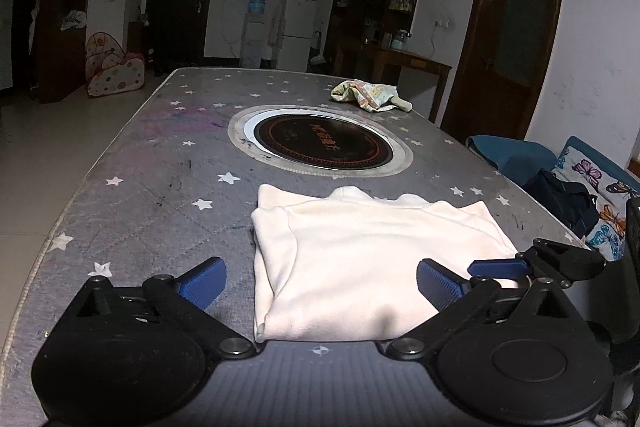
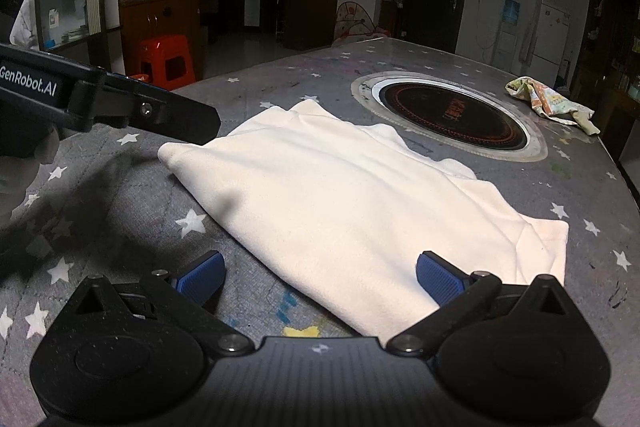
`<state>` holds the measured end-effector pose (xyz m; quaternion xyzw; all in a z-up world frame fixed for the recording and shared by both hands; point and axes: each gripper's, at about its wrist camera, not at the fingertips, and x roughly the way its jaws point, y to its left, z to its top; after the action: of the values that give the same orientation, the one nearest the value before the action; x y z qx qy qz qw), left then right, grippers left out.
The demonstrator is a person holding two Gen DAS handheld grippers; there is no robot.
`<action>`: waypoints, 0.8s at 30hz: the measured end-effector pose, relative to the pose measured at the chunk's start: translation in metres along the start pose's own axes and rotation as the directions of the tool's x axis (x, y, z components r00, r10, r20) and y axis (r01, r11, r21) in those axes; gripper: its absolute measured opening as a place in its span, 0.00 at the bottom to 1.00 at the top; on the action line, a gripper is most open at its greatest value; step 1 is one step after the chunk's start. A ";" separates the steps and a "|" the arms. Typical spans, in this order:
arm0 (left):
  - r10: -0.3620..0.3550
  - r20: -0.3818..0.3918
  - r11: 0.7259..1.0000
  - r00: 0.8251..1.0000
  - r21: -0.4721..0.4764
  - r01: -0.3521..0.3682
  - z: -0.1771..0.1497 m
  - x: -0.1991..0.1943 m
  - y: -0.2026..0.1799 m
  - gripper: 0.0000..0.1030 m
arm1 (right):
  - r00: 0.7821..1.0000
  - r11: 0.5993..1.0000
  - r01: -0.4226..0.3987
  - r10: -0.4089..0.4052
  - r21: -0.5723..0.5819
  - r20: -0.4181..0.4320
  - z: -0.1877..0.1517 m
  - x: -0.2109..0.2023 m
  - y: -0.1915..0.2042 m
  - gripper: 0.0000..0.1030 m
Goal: Fold clothes
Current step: 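Smooth the folded cream sweatshirt flat with both grippers opened wide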
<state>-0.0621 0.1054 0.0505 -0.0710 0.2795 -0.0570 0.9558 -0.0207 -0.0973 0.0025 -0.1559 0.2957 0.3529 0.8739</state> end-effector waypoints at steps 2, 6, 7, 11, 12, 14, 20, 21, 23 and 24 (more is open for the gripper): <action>0.000 0.003 1.000 1.000 -0.004 0.000 0.001 0.000 0.000 1.00 | 1.000 1.000 -0.001 0.001 0.001 0.000 0.000 0.000 0.000 1.00; 0.005 0.009 1.000 1.000 -0.007 -0.005 0.002 -0.002 0.000 1.00 | 1.000 1.000 -0.003 0.003 0.003 -0.001 0.000 0.000 -0.001 1.00; 0.007 0.011 1.000 1.000 -0.007 -0.006 0.002 -0.004 -0.001 1.00 | 1.000 1.000 -0.004 0.004 0.004 -0.001 0.000 0.000 -0.001 1.00; 0.011 0.018 1.000 1.000 -0.014 -0.011 0.002 -0.007 -0.002 1.00 | 1.000 1.000 -0.003 0.003 0.003 -0.001 0.000 0.000 0.000 1.00; 0.015 0.019 1.000 1.000 -0.013 -0.015 0.002 -0.008 -0.002 1.00 | 1.000 1.000 -0.002 0.002 0.003 -0.001 0.000 0.000 0.000 1.00; 0.025 0.019 1.000 0.999 -0.012 -0.025 0.003 -0.010 -0.002 1.00 | 1.000 1.000 -0.002 0.002 0.002 -0.001 -0.001 0.000 0.000 1.00; 0.041 0.004 0.999 0.999 -0.027 -0.041 0.003 -0.010 -0.001 1.00 | 1.000 1.000 0.001 -0.001 -0.001 0.000 -0.001 -0.001 0.001 1.00; 0.043 -0.001 0.999 0.999 -0.029 -0.043 0.003 -0.011 0.000 1.00 | 1.000 1.000 0.002 -0.002 -0.002 0.000 -0.001 -0.001 0.001 1.00; 0.046 -0.004 0.999 0.999 -0.027 -0.046 0.002 -0.012 0.000 1.00 | 1.000 1.000 0.004 -0.004 -0.004 -0.001 0.000 -0.001 0.002 1.00; 0.049 -0.003 0.999 0.999 -0.024 -0.049 0.001 -0.014 0.000 1.00 | 1.000 1.000 0.005 -0.005 -0.005 -0.002 0.000 -0.001 0.002 1.00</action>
<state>-0.0728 0.1080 0.0589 -0.0756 0.2831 -0.0303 0.9556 -0.0225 -0.0968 0.0030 -0.1589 0.2951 0.3512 0.8742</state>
